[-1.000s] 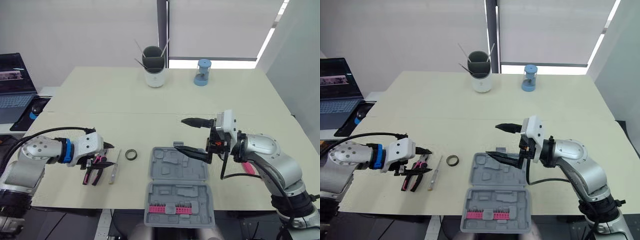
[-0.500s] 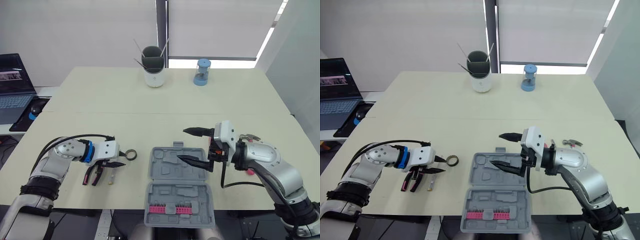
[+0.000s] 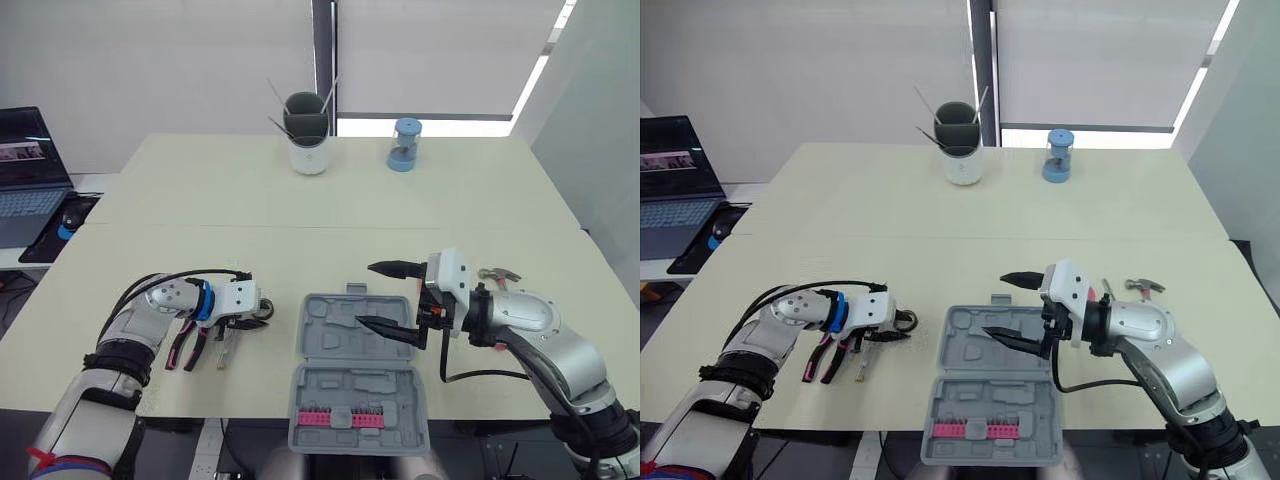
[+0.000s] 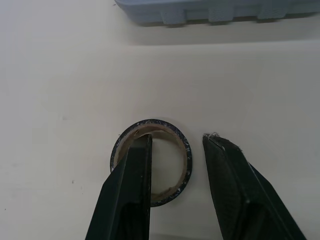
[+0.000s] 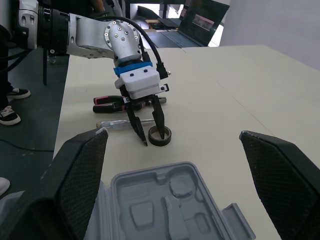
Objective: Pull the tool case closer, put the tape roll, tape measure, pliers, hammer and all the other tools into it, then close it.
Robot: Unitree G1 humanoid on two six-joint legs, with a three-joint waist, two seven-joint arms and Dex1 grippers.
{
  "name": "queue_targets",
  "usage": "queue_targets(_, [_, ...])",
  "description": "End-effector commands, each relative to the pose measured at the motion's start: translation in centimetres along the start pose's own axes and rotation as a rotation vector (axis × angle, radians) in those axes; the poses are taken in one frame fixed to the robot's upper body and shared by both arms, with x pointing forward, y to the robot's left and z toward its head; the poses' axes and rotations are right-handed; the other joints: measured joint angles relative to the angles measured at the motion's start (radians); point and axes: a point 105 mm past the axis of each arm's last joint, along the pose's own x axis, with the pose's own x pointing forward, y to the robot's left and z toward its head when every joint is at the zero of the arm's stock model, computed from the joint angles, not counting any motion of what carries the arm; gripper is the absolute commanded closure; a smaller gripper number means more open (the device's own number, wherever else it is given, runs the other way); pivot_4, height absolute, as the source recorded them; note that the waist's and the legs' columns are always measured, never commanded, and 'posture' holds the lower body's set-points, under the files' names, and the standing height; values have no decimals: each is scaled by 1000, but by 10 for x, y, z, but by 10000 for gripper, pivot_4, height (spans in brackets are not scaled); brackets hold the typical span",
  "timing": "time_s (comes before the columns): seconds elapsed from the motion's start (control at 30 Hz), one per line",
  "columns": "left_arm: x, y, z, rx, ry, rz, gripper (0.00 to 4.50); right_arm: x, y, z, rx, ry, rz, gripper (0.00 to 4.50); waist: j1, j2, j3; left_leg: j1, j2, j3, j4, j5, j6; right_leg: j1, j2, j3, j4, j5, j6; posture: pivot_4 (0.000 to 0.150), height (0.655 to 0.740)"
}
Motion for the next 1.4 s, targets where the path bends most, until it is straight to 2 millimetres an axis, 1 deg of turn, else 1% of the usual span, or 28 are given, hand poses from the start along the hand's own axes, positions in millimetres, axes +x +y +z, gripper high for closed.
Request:
queue_targets(0.03, [-3, 6, 2, 5, -9, 21, 34207, 0, 2, 13, -52, -38, 2, 0, 0, 0, 0, 0, 0, 0, 0, 0, 0, 0, 0, 0, 0, 0, 0, 1500, 7400])
queue_targets(0.07, [-3, 6, 3, 6, -11, 22, 36783, 0, 1, 13, -52, -38, 1, 0, 0, 0, 0, 0, 0, 0, 0, 0, 0, 0, 0, 0, 0, 0, 0, 1500, 7400])
queue_targets(0.13, [-3, 7, 4, 9, -13, 19, 43471, 1, 1, 14, -52, -41, 1, 0, 0, 0, 0, 0, 0, 0, 0, 0, 0, 0, 0, 0, 0, 0, 0, 1500, 7400])
queue_targets(0.17, [-3, 7, 5, 9, -15, 18, 44643, 1, 1, 15, -52, -42, 1, 0, 0, 0, 0, 0, 0, 0, 0, 0, 0, 0, 0, 0, 0, 0, 0, 1500, 7400])
queue_targets(0.3, [-5, 9, 6, 7, -19, 20, 44643, 3, 1, 17, -53, -46, 3, 0, 0, 0, 0, 0, 0, 0, 0, 0, 0, 0, 0, 0, 0, 0, 0, 1500, 7400])
queue_targets(0.37, [-9, 10, 7, 5, -17, 22, 44643, 3, 0, 17, -56, -43, 2, 0, 0, 0, 0, 0, 0, 0, 0, 0, 0, 0, 0, 0, 0, 0, 0, 1500, 7400])
queue_targets(0.43, [-17, 18, 13, -13, -28, 44, 44643, 1, -1, 16, -61, -30, -2, 0, 0, 0, 0, 0, 0, 0, 0, 0, 0, 0, 0, 0, 0, 0, 0, 1500, 7400])
queue_targets(0.53, [-28, 25, 25, -30, -57, 49, 44643, -3, -3, 15, -67, -12, -3, 0, 0, 0, 0, -1, 0, -1, 1, 0, 0, 0, 0, 0, 0, 0, 0, 1500, 7400])
queue_targets(0.63, [-35, 27, 48, -52, -111, 29, 44643, -8, -3, 10, -69, 19, -1, 0, -1, 0, 0, -1, 0, -1, 1, 0, 0, 0, 0, 0, 0, 0, 0, 1500, 7400])
queue_targets(0.7, [-35, 25, 65, -57, -144, 7, 44643, -12, -4, 7, -73, 43, -7, 0, 0, 0, 0, -1, 0, -1, 1, 0, 0, 0, 0, 0, 0, 0, 1, 1500, 7400])
queue_targets(0.73, [-33, 24, 74, -58, -160, 0, 44643, -13, -3, 5, -74, 54, -9, 0, 0, 0, 0, -2, 0, -1, 1, 0, 0, 0, 0, 0, 0, -1, 1, 1500, 7400])
queue_targets(0.8, [-22, 20, 93, -54, -199, -21, 44643, -16, -1, -4, -86, 114, 0, 0, 0, 0, 0, -2, 0, -1, 1, 0, 0, 0, 0, 0, 0, -1, 1, 1500, 7400])
queue_targets(0.87, [-14, 14, 104, -56, -216, -41, 44643, -18, 3, -11, -94, 156, 17, 0, 1, 0, 0, -2, -1, -1, 1, 0, 0, 0, 0, 0, 0, -1, 2, 1500, 7400])
queue_targets(0.9, [-10, 11, 106, -55, -216, -51, 44643, -18, 3, -12, -88, 164, 16, 0, 0, 0, 0, -2, -1, -1, 1, 0, 0, 0, 0, 0, 0, -1, 2, 1500, 7400])
queue_targets(1.07, [10, 5, 108, -26, -189, -68, 44643, -20, 2, -21, -111, 224, 15, 0, -3, 0, 0, -1, 0, -1, 2, 0, 0, 0, 0, 1, 1, -1, 2, 1500, 7400])
queue_targets(1.13, [16, 4, 105, -16, -168, -74, 44643, -21, 1, -22, -113, 229, 8, 0, -2, 0, 0, -1, 0, -2, 2, 0, 0, 1, 0, 0, 1, -1, 2, 1500, 7400])
queue_targets(1.4, [35, 1, 98, -9, -141, -70, 44643, -20, -1, -19, -107, 221, -4, 0, 1, 0, 0, -3, -1, -2, 5, 0, 0, 1, 0, 0, 0, -1, 2, 1500, 7400])
